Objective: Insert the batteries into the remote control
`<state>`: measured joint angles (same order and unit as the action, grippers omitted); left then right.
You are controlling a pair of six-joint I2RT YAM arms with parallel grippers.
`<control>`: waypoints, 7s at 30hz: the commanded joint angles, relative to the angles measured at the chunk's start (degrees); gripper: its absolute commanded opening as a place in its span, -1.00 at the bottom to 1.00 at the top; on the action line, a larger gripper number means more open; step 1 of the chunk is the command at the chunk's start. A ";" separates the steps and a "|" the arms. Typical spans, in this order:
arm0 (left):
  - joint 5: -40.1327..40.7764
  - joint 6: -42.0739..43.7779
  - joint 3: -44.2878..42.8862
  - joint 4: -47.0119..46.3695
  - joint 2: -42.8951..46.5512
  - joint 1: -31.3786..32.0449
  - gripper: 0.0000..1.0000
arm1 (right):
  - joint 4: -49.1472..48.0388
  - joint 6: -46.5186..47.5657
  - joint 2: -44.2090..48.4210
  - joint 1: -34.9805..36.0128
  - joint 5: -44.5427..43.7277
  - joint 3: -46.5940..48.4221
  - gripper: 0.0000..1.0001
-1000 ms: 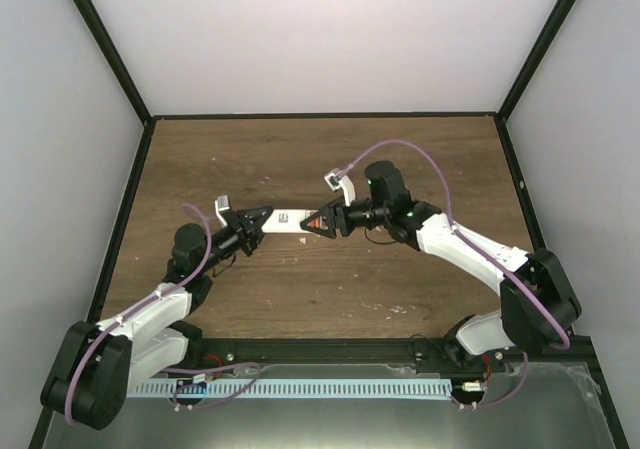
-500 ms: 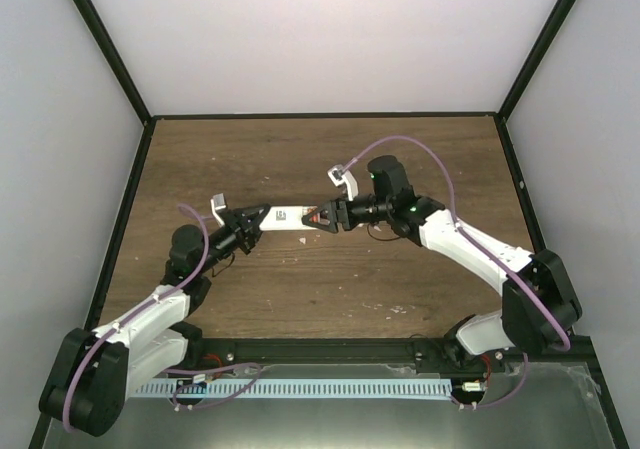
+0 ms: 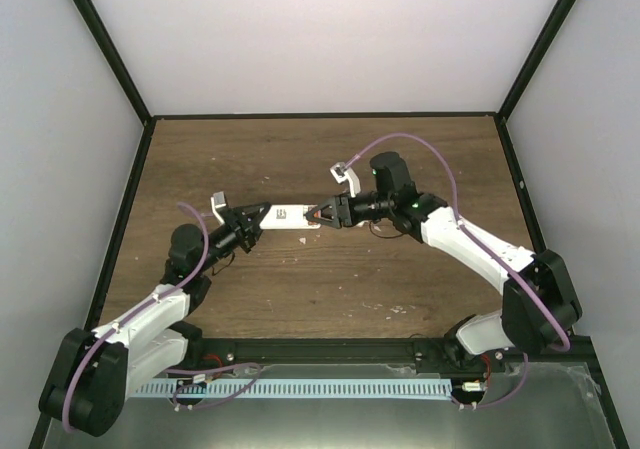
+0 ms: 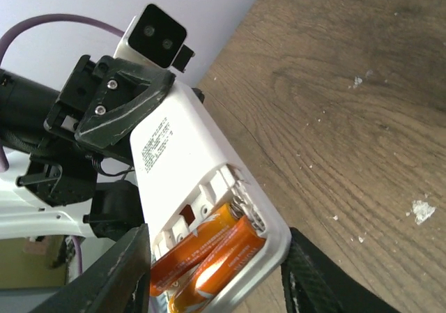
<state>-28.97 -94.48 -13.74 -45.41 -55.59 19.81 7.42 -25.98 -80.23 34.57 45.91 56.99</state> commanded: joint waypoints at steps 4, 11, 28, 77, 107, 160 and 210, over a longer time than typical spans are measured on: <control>0.43 0.17 -0.96 -1.09 0.00 0.10 -1.00 | 1.00 1.32 -0.58 0.14 2.78 3.28 -0.22; -0.01 0.13 -1.22 -1.38 -0.56 0.11 -1.00 | 1.43 1.78 -1.32 0.14 2.87 3.61 -0.27; -2.06 -0.95 -2.46 -2.67 -2.31 0.05 -1.00 | 2.38 3.63 -2.91 0.15 -0.15 4.66 -0.38; -6.21 -7.81 -3.28 -10.23 -5.86 0.10 -1.00 | 4.61 10.98 -5.14 0.15 -3.21 7.95 -0.15; -9.64 11.94 -2.47 3.08 -1.80 -1.38 -1.00 | 17.79 12.07 3.17 -4.72 -32.12 10.69 0.75; -12.53 17.44 -2.29 15.86 3.30 -7.78 -1.00 | 18.47 62.31 -26.18 -14.96 -25.00 10.29 0.69; -19.52 20.73 -4.58 13.93 -2.98 -8.10 -1.00 | 16.74 57.90 -21.21 -11.37 -29.93 8.27 -0.31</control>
<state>-45.34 -76.31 -16.69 -29.98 -57.80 12.08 25.21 35.14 -107.83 22.22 16.47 66.39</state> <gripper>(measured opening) 0.169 0.430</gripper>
